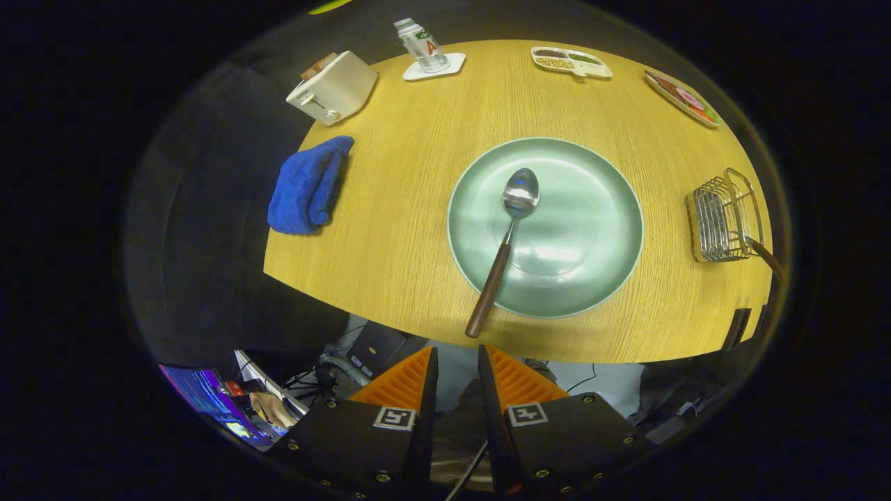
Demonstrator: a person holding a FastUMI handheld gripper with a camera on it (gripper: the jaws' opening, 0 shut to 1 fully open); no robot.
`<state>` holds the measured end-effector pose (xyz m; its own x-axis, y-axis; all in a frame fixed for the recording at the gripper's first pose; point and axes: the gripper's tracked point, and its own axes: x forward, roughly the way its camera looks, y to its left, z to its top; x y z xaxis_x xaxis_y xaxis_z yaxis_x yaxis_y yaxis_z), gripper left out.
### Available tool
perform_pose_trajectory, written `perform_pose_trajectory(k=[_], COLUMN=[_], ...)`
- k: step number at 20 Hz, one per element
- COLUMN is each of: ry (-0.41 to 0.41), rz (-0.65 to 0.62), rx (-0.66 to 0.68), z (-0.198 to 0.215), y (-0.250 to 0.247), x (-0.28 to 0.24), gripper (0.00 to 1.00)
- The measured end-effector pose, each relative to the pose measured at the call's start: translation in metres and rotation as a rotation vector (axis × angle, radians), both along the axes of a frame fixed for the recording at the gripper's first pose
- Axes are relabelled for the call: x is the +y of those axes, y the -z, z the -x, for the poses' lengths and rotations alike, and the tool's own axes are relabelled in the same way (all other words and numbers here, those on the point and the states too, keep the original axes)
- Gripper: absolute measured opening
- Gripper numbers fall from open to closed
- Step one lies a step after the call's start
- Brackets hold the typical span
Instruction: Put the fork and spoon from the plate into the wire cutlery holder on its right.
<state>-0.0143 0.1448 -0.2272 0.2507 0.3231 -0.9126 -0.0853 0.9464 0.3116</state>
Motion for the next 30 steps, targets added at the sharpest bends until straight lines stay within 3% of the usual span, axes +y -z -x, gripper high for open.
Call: perform_pose_trajectory(k=[7, 20, 26, 28, 29, 30], ry=[0.085, 0.098, 0.175, 0.173, 0.183, 0.162], rz=[0.006, 0.053, 0.052, 0.037, 0.062, 0.075], rx=[0.045, 0.115, 0.085, 0.081, 0.078, 0.069], z=[-0.012, -0.019, -0.028, -0.026, -0.024, -0.026], y=[0.018, 0.049, 0.056, 0.057, 0.065, 0.061], x=[0.007, 0.008, 0.003, 0.003, -0.003, -0.003], gripper=[0.34, 0.34, 0.34, 0.22, 0.22, 0.13])
